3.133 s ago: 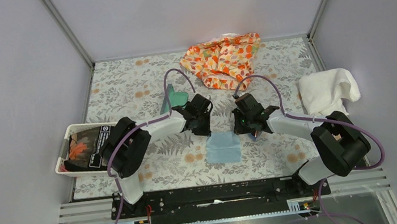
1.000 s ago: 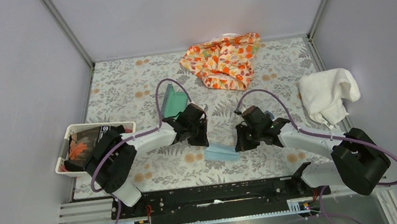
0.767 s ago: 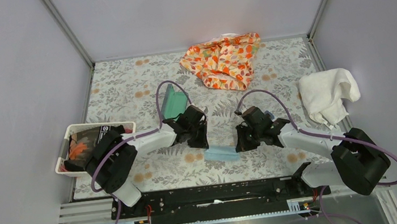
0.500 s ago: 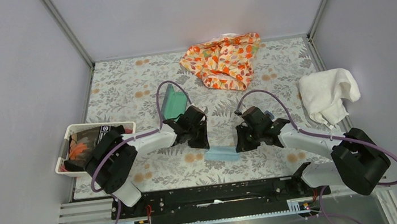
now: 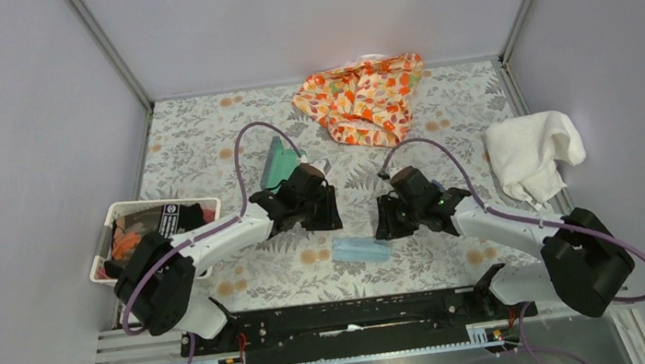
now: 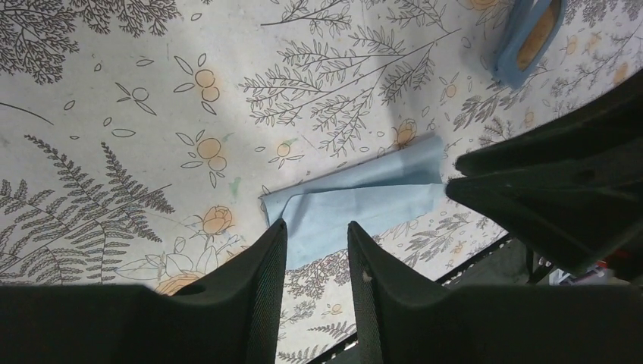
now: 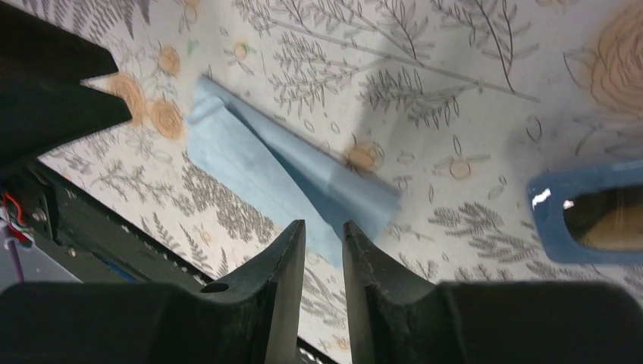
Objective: Organize the sunglasses
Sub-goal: Fold the glasses cleaning cloth at the center of the board.
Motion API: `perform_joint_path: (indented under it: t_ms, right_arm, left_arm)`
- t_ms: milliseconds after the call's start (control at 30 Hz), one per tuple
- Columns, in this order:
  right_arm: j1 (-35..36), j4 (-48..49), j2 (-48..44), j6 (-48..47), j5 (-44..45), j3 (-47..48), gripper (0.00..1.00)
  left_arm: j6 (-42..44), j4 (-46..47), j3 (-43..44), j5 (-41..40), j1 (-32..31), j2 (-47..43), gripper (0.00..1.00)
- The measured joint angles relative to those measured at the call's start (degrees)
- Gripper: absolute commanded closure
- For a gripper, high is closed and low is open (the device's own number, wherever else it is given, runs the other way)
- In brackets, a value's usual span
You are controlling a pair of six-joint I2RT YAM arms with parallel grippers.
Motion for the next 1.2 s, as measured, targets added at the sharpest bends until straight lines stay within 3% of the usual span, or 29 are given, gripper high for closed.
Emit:
perform_joint_path:
  t_ms: [367, 800, 1200]
  right_arm:
    - [1.2, 6.6, 10.3, 1.7, -3.3, 2.1, 0.73]
    - [6.1, 7.0, 10.2, 1.6, -7.3, 0.8, 0.75]
    - [6.5, 5.8, 6.7, 1.8, -7.0, 1.0, 0.66]
  left_arm:
    - [-1.7, 0.0, 0.2, -0.9, 0.0, -0.3, 0.61]
    - [-1.7, 0.3, 0.2, -0.6, 0.0, 0.3, 0.62]
    - [-2.3, 0.5, 0.1, 1.3, 0.0, 1.0, 0.62]
